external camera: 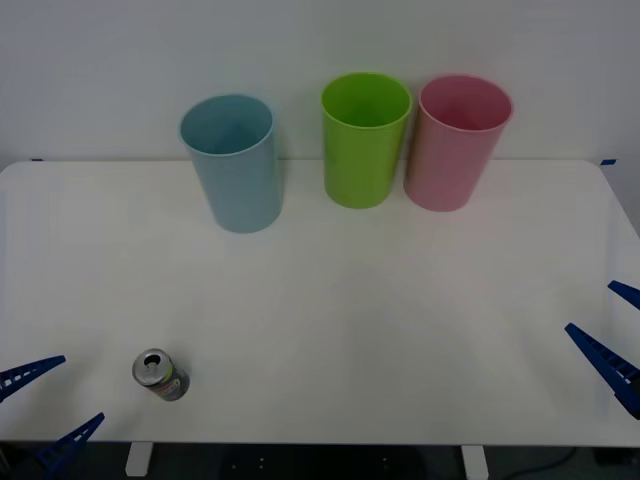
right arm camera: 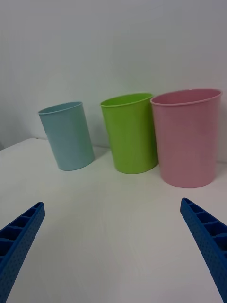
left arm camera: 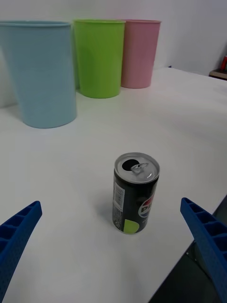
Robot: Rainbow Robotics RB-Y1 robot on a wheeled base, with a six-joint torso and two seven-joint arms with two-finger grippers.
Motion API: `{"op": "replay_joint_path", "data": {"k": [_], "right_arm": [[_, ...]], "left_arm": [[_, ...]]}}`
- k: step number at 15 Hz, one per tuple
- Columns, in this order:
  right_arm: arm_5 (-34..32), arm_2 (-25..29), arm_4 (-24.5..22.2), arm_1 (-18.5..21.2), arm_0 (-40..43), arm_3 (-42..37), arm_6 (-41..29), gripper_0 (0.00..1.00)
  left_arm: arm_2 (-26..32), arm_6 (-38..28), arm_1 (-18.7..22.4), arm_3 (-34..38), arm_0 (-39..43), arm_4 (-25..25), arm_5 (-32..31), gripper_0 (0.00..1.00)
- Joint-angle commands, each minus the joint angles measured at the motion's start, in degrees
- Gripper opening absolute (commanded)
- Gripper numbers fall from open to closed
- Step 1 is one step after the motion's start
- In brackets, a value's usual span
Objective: Grasp the object on the table and drop it into the matching bin: aluminum can to the light blue bin, PET bottle to the pink bin.
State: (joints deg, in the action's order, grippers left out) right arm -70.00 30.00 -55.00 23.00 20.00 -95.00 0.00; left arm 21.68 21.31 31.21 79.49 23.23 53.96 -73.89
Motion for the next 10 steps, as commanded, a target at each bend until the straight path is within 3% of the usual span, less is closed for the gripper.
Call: {"op": "replay_joint_path", "data": {"k": [1,7,10], "right_arm": [[0.00,0.00,0.00,0.00,0.00,0.00,0.00,1.00],[0.00,0.00,0.00,0.00,0.00,0.00,0.00,1.00],[0.00,0.00,0.00,0.00,0.00,0.00,0.00,1.00]], "left_arm": [[-2.61,5.06,0.08,-5.22,-2.49,-0.08,-0.29,1.00],[-6.30,8.05,-0.19,-11.11,-6.18,-0.17,-0.29,1.00],[-6.91,14.03,-2.12,-15.15,-8.38,-0.70,-0.20,1.00]]}}
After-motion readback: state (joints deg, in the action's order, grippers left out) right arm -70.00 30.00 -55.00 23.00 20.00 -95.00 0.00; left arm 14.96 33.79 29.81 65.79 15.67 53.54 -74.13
